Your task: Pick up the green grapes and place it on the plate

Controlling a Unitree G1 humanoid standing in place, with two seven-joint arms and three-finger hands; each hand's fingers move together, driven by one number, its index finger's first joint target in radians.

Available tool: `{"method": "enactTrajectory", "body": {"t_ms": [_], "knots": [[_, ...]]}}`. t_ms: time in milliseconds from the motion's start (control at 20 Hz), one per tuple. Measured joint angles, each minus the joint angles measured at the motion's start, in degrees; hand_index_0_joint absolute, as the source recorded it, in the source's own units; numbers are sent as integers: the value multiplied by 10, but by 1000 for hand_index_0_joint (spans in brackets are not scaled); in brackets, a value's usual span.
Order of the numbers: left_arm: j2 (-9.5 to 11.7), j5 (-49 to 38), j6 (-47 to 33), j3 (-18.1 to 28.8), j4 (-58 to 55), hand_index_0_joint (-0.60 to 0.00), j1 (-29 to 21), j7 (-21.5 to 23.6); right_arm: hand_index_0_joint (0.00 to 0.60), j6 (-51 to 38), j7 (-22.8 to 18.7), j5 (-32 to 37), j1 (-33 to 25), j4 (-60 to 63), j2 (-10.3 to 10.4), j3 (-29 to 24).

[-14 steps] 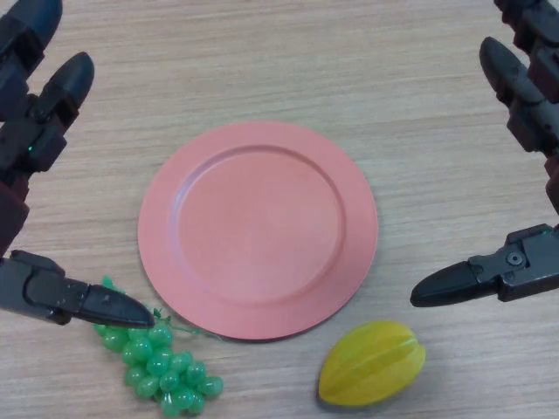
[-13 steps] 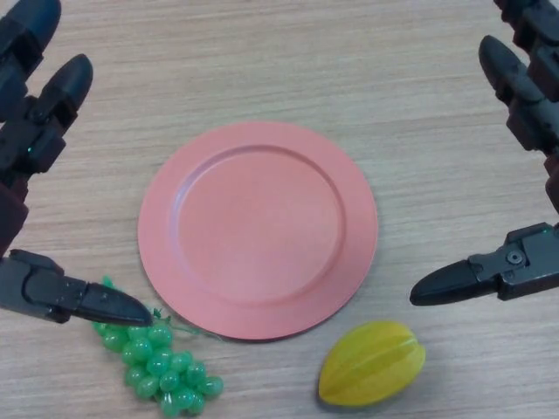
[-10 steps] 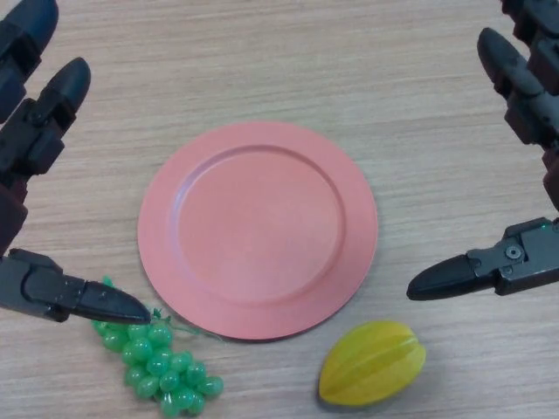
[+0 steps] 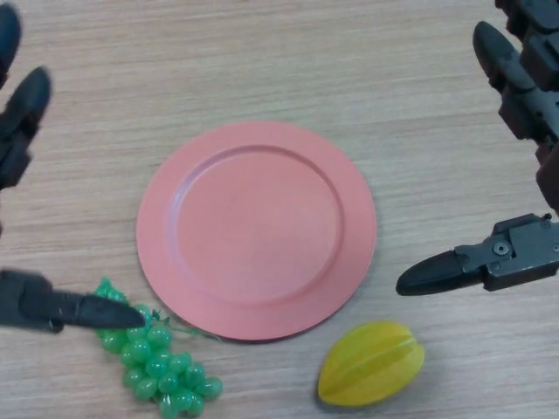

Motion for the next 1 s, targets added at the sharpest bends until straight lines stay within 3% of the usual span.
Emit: {"method": "enactTrajectory", "body": {"t_ms": [100,250,400,500,650,850,1000], "knots": [[-23,45,-55,-23,18,0,53,1,0,3,4,-8,-6,0,11,10],[-26,97,-210,-82,82,0,128,27,0,13,12,-31,-16,0,28,32],[-28,140,-269,-88,157,0,161,84,0,14,24,-31,-17,0,41,43],[-28,167,-314,-88,200,0,177,99,0,15,29,-67,-21,0,49,55],[-29,204,-344,-106,253,0,197,134,0,15,32,-67,-20,0,55,56],[-29,248,-347,-167,308,0,219,171,0,15,32,-67,-18,0,55,63],[-30,301,-347,-197,344,0,210,246,0,15,31,-67,-13,0,49,62]]}}
